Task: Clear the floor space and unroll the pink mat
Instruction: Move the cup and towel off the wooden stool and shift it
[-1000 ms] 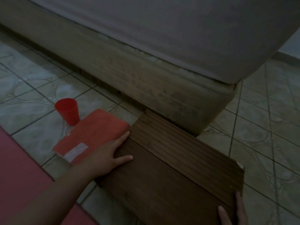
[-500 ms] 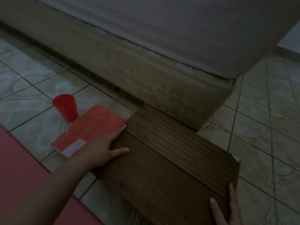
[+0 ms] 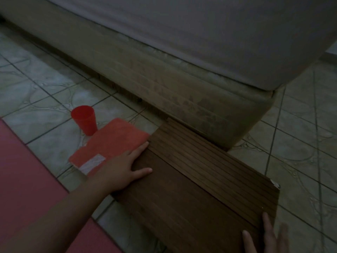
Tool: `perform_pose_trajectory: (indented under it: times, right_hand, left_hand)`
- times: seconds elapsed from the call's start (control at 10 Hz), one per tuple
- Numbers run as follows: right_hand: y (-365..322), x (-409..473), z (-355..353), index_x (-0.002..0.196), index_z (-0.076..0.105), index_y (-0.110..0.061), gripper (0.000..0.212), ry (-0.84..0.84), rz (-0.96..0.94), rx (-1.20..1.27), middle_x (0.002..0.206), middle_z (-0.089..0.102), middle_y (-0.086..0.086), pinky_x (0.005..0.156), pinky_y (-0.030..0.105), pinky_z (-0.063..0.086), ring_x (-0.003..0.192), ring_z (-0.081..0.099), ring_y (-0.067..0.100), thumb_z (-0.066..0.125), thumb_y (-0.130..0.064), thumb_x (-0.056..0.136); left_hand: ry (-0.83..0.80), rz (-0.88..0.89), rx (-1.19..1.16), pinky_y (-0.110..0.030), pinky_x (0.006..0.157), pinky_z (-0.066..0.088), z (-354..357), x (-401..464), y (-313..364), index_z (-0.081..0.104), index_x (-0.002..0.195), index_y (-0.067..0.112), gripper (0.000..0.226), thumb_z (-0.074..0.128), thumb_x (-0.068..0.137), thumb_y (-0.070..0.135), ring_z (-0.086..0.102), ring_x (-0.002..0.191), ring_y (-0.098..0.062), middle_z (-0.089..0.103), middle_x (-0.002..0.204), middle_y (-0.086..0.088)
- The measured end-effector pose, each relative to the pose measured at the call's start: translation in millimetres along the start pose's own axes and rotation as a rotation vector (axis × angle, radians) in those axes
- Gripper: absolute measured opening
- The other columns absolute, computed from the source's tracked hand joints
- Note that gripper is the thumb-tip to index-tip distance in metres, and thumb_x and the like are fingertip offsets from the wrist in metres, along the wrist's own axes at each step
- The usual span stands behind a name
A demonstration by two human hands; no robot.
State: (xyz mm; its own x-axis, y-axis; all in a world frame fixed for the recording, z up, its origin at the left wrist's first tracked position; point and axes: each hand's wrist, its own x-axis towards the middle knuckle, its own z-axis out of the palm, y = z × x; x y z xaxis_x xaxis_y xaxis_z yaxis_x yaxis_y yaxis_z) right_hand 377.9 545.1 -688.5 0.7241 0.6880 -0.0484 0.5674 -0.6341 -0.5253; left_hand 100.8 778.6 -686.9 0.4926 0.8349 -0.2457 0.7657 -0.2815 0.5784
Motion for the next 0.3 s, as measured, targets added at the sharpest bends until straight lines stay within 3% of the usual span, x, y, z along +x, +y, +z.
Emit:
perform_pose_trajectory:
  times: [0.1,0.2,0.3]
  right_hand:
    - [21,9,9,0.125,0.057,-0.002,0.070,0.128,-0.175,-0.180,0.142,0.033,0.039,0.105,0.059,0.030,0.128,0.036,0.056,0.039,-0.050,0.077]
    - [15,4,11,0.133,0.051,-0.005,0.085,0.030,-0.174,-0.209,0.148,0.029,0.034,0.110,0.058,0.026,0.134,0.030,0.051,0.025,-0.068,0.083]
    - [5,2,-4,0.138,0.044,-0.008,0.059,-0.011,-0.088,-0.254,0.153,0.020,0.031,0.112,0.055,0.023,0.136,0.025,0.050,0.064,-0.026,0.085]
  left_hand:
    - [0.032,-0.020,0.068,-0.033,0.102,0.040,-2,-2,6,-0.002,0.139,0.060,0.079,0.041,0.076,0.077,0.047,0.125,-0.021,0.034,0.149,0.001]
    - [0.070,-0.074,0.270,-0.038,0.092,0.045,4,-11,18,-0.002,0.145,0.050,0.074,0.034,0.085,0.071,0.051,0.115,-0.027,0.043,0.135,-0.007]
    - [0.045,-0.290,0.324,-0.046,0.097,0.041,-3,-35,39,-0.003,0.148,0.042,0.069,0.029,0.091,0.064,0.043,0.121,-0.033,0.035,0.141,-0.015]
